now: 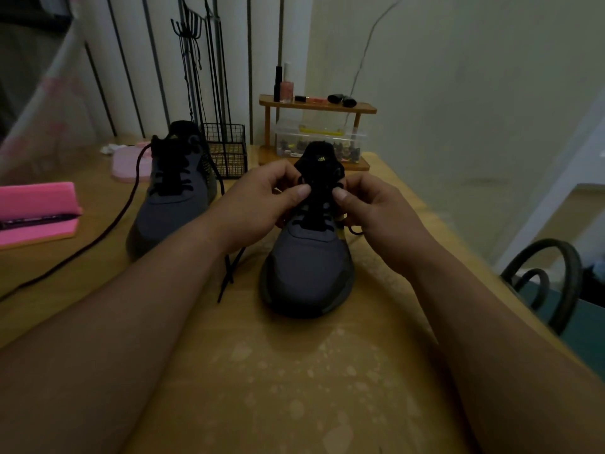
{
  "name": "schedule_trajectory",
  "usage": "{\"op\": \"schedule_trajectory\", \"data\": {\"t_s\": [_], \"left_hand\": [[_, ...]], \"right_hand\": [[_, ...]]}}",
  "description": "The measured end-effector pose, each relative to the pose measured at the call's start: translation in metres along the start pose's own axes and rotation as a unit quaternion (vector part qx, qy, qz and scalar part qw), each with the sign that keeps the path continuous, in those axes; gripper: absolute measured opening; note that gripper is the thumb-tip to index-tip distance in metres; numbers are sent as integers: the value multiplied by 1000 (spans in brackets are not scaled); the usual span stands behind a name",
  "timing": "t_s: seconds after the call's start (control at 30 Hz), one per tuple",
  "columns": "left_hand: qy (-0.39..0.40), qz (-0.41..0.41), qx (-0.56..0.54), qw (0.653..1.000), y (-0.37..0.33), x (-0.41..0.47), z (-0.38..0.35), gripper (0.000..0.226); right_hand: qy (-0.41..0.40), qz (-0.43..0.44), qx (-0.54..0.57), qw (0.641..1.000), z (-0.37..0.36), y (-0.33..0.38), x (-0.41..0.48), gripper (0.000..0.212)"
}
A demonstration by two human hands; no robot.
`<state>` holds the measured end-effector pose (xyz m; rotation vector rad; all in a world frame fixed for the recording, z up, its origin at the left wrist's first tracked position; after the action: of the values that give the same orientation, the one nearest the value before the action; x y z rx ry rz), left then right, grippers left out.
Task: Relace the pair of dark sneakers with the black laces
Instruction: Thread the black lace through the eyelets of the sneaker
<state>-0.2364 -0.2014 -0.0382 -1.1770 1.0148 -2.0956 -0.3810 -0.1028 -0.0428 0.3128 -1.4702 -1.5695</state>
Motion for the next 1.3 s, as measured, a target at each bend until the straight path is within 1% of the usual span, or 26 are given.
{"op": "schedule_trajectory", "data": {"t_s": [0.13, 0.27, 0.43, 0.87, 0.97, 1.03, 1.1, 1.17, 1.23, 1.3], "left_hand": [[-11, -13, 2, 1000, -1, 0, 0, 7], [-20, 2, -15, 1000, 1, 1, 2, 6], [-11, 5, -16, 1000, 1, 1, 1, 7], [-5, -4, 12, 1000, 0, 0, 0, 7], [-16, 13, 2, 1000, -1, 0, 2, 9], [-19, 37, 11, 999, 1, 0, 1, 18], [2, 84, 41, 996, 7, -3, -2, 31], [23, 132, 52, 990, 13, -7, -5, 39], [35, 158, 59, 985, 14, -7, -6, 40], [34, 157, 94, 983, 12, -6, -5, 40]], "right_hand": [[-1, -1, -2, 1000, 0, -1, 1, 10], [-3, -4, 6, 1000, 0, -2, 1, 12], [12, -11, 18, 1000, -2, -3, 0, 5], [-29, -7, -25, 999, 1, -3, 0, 9], [-23, -11, -23, 999, 0, -1, 0, 9], [-23, -21, -19, 999, 1, 0, -1, 17], [-7, -44, -27, 999, -3, 0, -4, 26], [16, -65, -56, 996, -9, -3, -7, 31], [17, -73, -68, 995, -11, -3, -8, 32], [3, -70, -75, 995, -11, -2, -7, 32]]}}
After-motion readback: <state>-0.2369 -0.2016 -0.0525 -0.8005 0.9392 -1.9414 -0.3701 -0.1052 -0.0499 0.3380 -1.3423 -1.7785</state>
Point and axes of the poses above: each hand's wrist, its own x-axis towards the middle knuckle, its own z-axis out of the back of the hand, y = z × x, the point moved 9 cm from there along x, towards the middle knuckle, and after that the axes turned 14 degrees about -y, right-handed, at the moved point
